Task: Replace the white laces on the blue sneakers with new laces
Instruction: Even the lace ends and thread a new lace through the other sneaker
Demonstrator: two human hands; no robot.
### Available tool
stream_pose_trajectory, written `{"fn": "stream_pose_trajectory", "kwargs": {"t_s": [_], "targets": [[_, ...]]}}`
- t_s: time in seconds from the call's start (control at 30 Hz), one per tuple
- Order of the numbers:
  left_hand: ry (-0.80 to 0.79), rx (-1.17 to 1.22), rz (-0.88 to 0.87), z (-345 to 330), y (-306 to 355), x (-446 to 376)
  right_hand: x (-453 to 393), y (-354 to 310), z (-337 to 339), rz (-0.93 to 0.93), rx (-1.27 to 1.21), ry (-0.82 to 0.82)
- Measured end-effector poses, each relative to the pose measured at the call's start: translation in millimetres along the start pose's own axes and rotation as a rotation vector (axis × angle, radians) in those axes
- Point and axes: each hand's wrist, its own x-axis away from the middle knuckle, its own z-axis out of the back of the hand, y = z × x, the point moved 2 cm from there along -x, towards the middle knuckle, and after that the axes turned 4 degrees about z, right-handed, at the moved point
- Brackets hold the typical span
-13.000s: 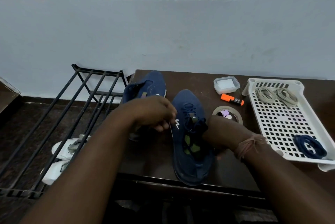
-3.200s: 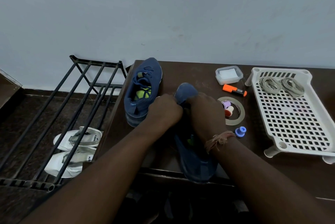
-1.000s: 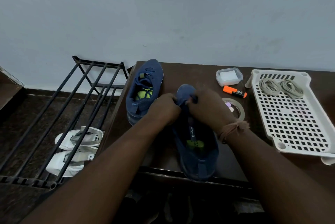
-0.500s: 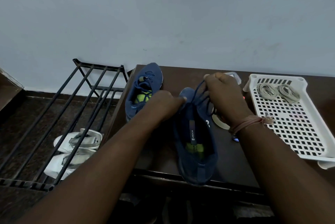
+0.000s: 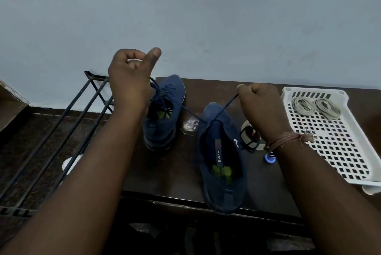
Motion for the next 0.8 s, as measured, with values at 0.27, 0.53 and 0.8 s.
{"fn": "stream_pose_trajectory", "kwargs": {"t_s": [0.27, 0.53, 0.8], "targets": [[-0.367, -0.156, 0.088, -21, -9, 14, 2, -11, -1, -0.108, -0.401, -0.206], [-0.759, -0.368, -0.266, -44, 1, 58, 5, -38, 11, 0.029, -0.8, -0.383], [-0.382, -0.114, 0.083, -49, -15, 45, 2, -38, 21, 0.065, -0.868, -0.352]]}}
